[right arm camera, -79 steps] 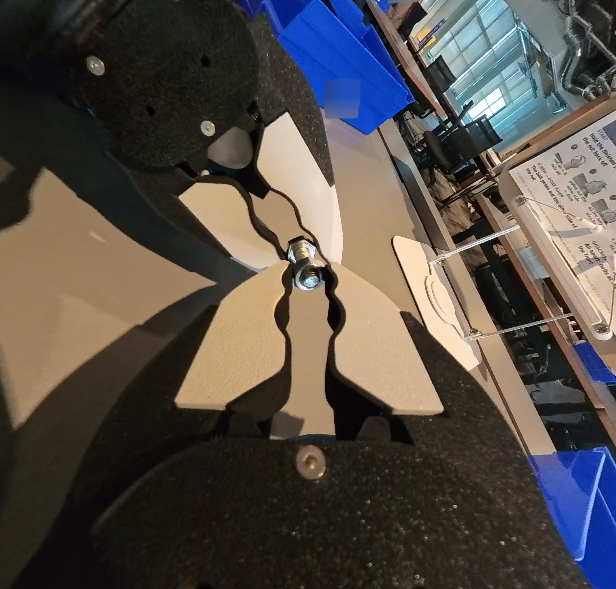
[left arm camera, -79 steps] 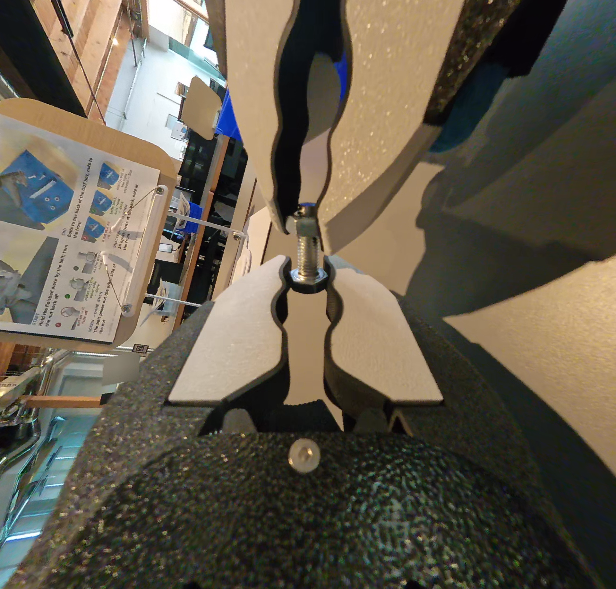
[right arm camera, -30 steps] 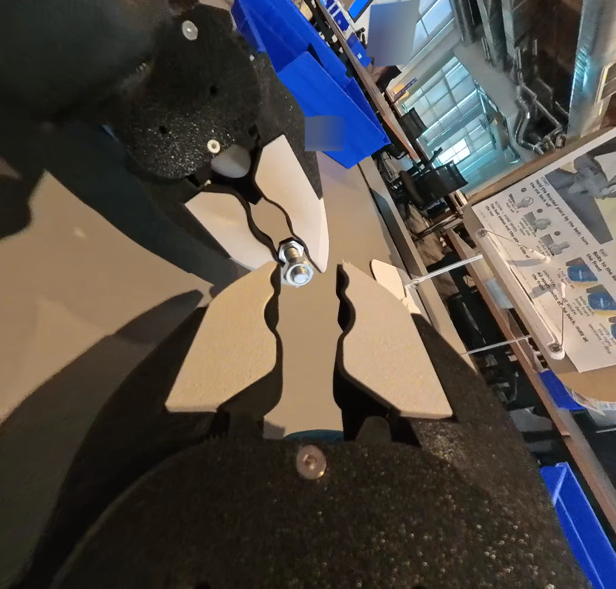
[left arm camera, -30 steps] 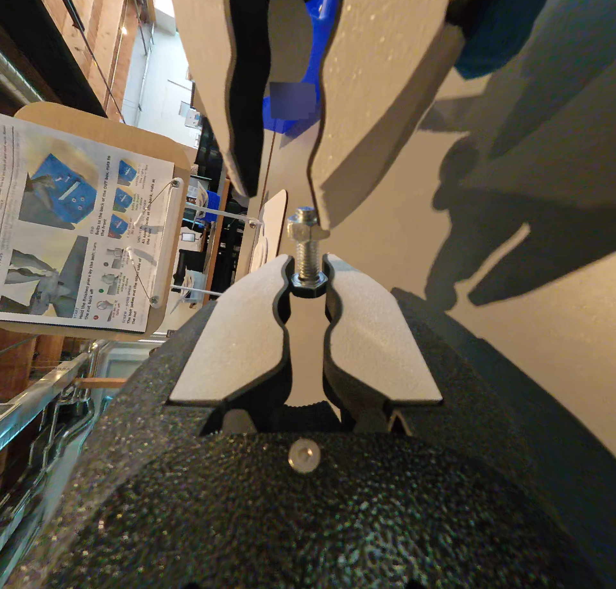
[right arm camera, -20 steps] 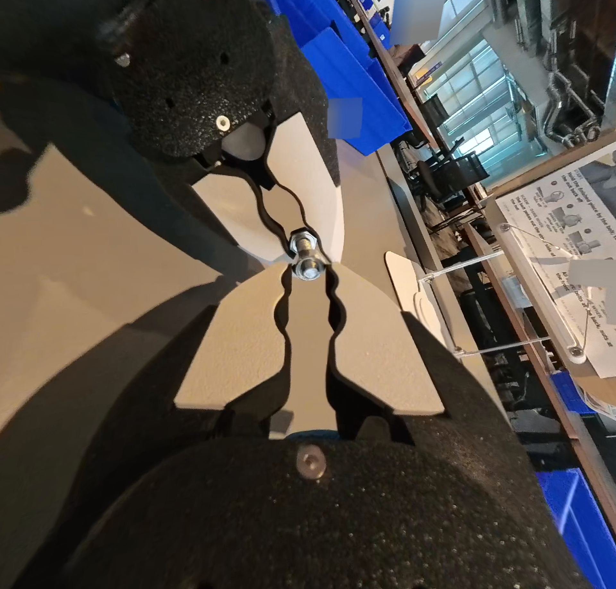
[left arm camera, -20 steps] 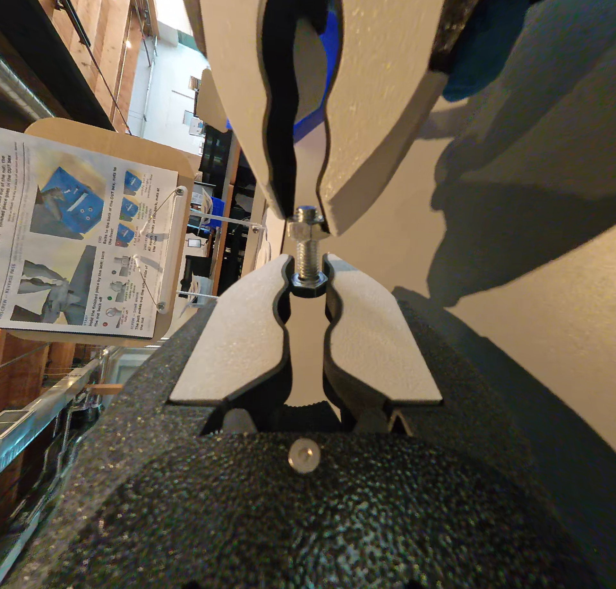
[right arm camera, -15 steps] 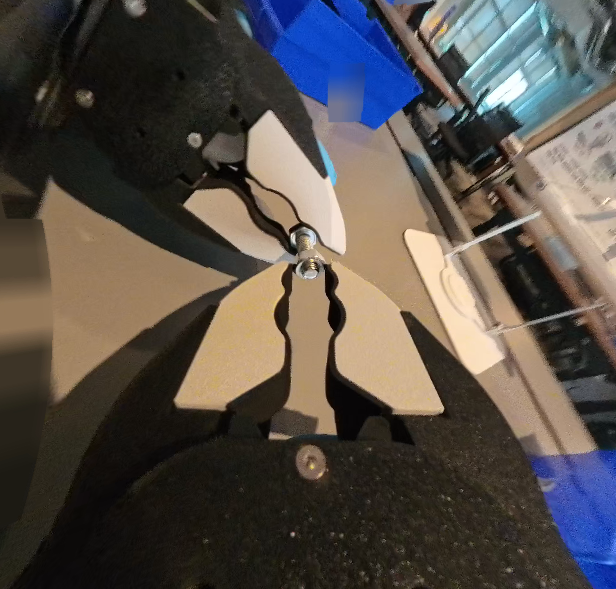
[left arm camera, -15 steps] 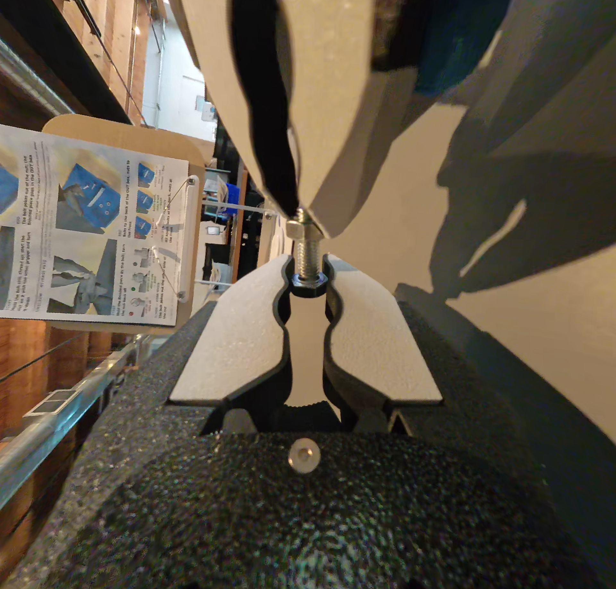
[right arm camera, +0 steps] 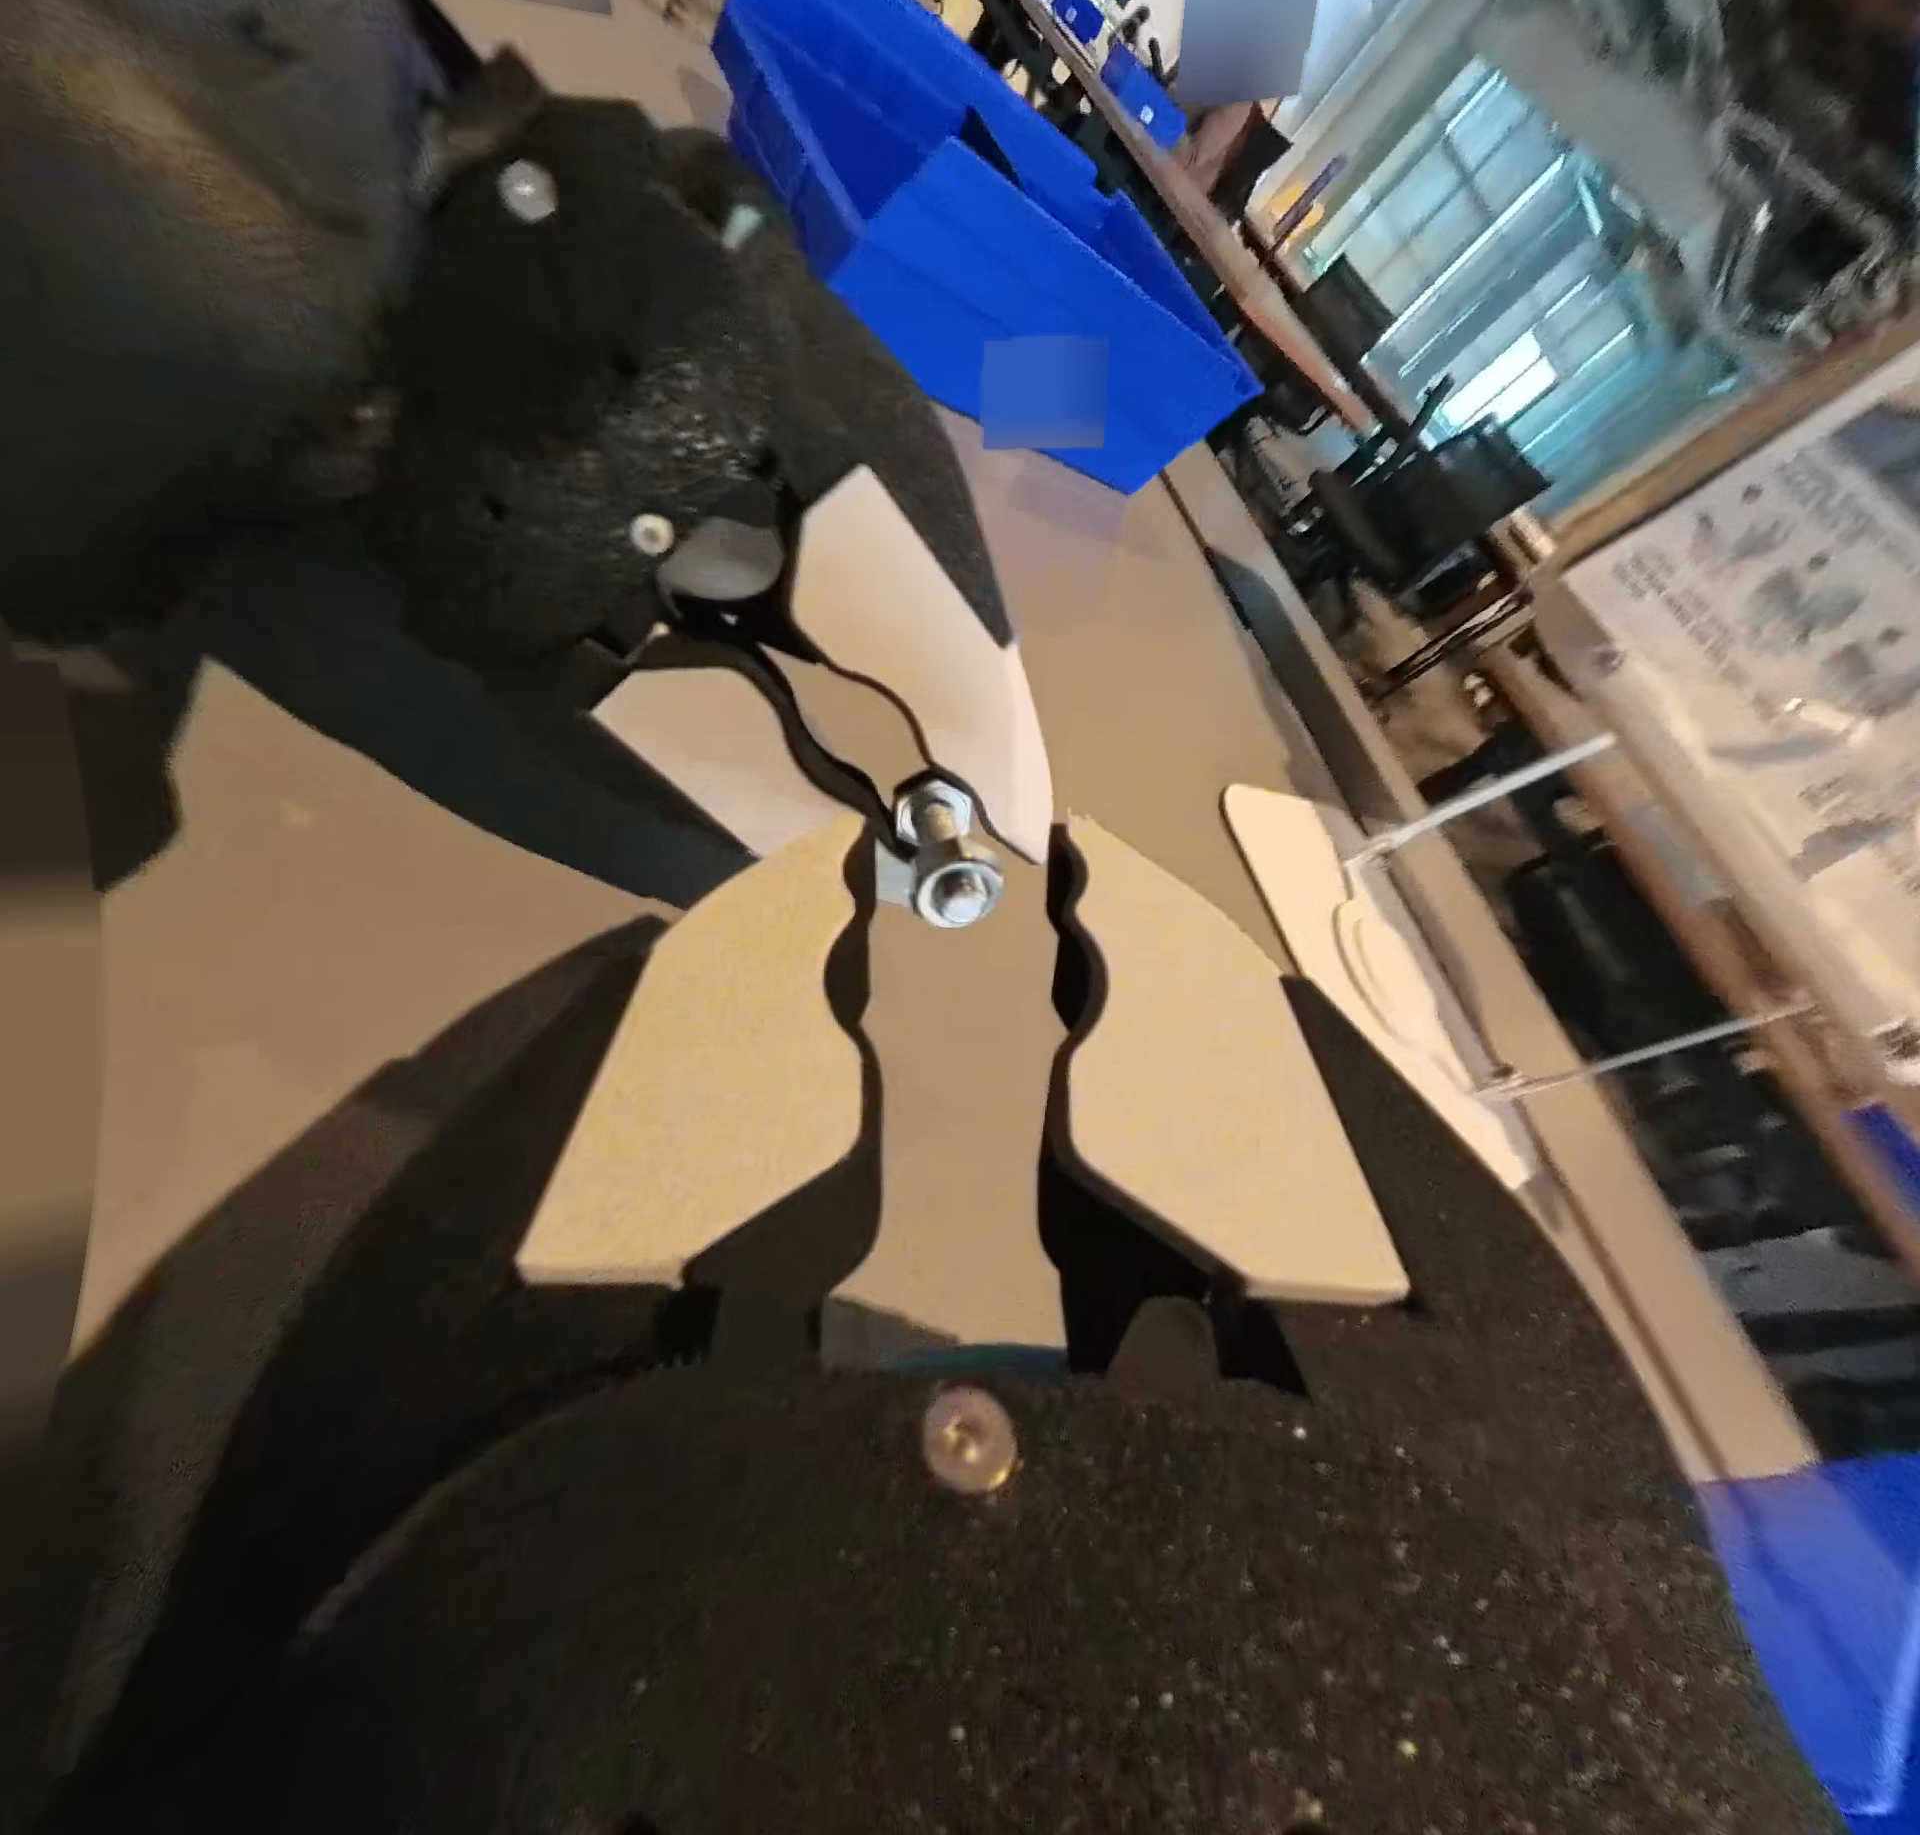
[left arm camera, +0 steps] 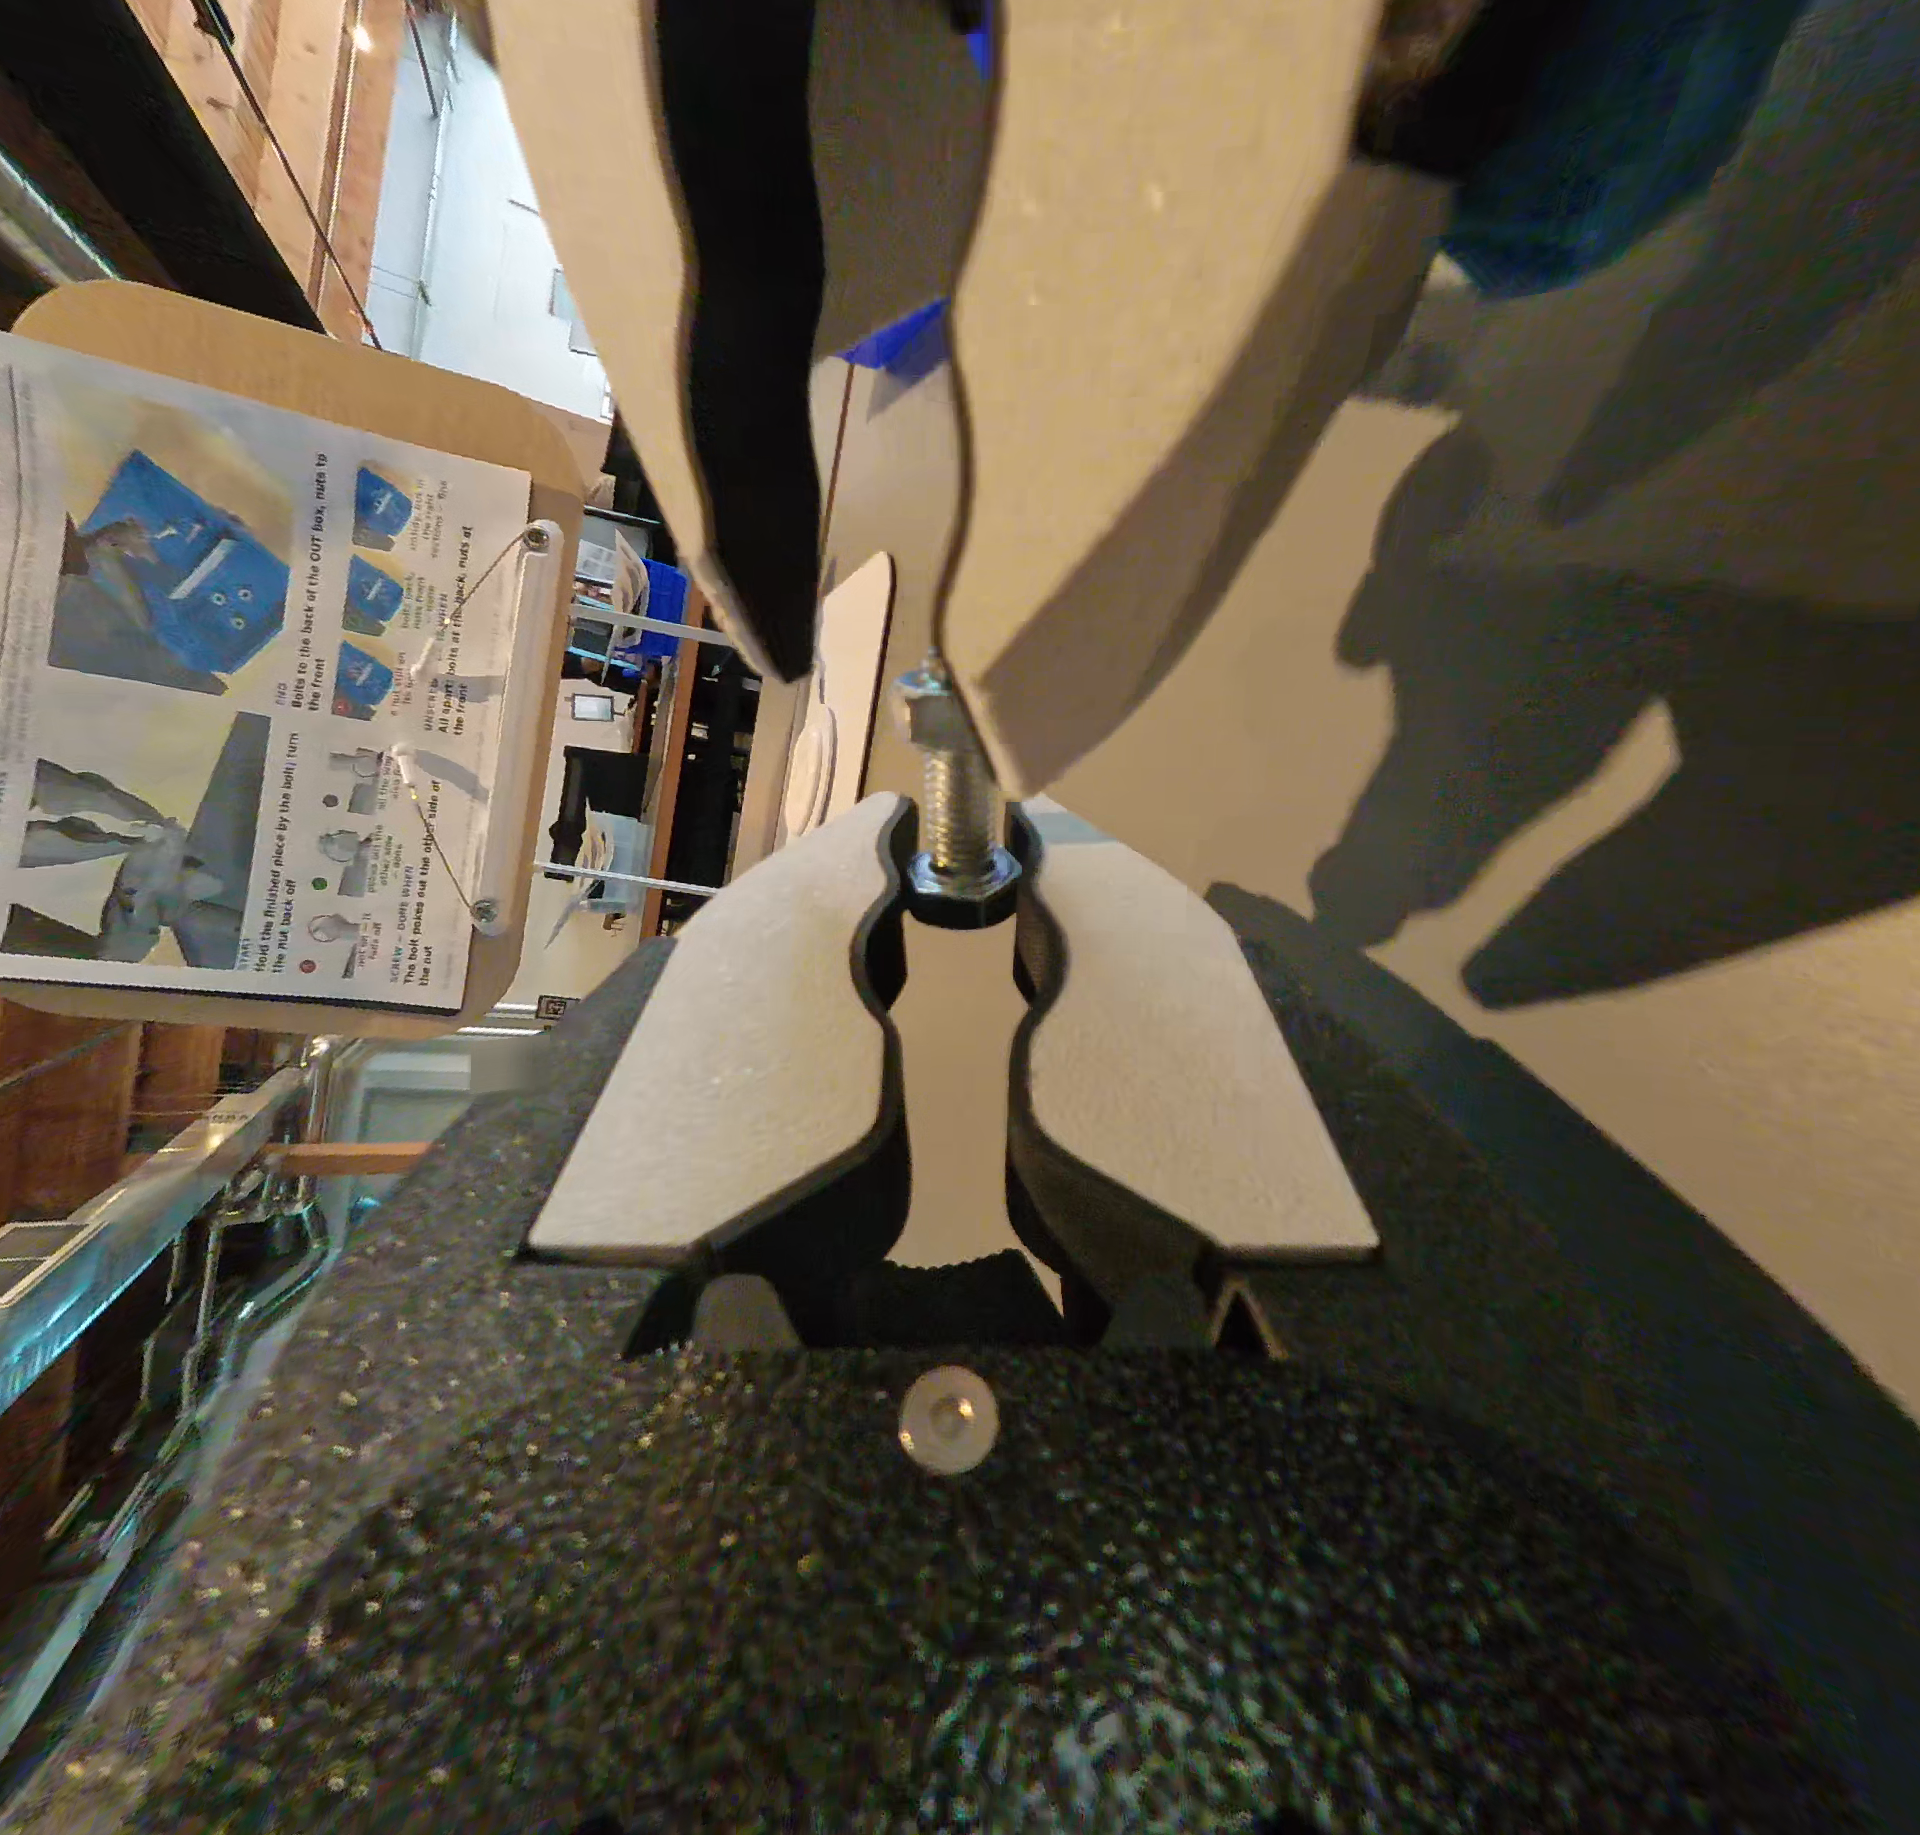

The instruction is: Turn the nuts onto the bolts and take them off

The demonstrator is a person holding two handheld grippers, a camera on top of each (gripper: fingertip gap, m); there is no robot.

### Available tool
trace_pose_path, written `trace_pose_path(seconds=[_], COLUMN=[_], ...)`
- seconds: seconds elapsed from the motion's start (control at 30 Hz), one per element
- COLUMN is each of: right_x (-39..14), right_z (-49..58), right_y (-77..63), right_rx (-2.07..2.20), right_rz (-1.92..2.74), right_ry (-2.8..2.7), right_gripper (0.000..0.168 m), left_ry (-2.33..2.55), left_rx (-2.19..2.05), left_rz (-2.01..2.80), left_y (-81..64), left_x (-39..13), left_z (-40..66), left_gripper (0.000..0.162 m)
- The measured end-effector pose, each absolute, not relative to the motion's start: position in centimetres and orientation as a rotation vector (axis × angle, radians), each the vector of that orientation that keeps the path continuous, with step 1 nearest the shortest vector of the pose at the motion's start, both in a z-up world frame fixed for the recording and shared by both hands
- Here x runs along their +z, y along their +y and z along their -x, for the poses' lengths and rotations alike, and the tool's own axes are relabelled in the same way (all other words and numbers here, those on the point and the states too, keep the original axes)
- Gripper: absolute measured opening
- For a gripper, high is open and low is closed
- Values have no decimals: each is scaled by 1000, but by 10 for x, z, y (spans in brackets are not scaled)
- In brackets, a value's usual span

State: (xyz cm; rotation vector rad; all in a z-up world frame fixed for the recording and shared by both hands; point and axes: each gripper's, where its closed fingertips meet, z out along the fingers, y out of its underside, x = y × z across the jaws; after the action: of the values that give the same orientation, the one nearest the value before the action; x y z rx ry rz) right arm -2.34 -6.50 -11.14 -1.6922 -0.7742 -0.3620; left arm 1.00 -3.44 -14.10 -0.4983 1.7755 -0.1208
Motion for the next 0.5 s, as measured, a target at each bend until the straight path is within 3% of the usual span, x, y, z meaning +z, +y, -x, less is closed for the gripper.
trace_pose_path(seconds=[0.2,0.5], right_x=[-126,-128], right_z=[20,15], right_y=[-63,-63], right_rx=[-543,-486], right_rz=[1712,1747], right_ry=[-883,-842], right_gripper=[27,25], left_ry=[1780,1765], left_rx=[-136,-164], left_rz=[490,494], left_y=[-37,-38], left_x=[-141,-138], left_z=[-10,-9], left_gripper=[16,16])
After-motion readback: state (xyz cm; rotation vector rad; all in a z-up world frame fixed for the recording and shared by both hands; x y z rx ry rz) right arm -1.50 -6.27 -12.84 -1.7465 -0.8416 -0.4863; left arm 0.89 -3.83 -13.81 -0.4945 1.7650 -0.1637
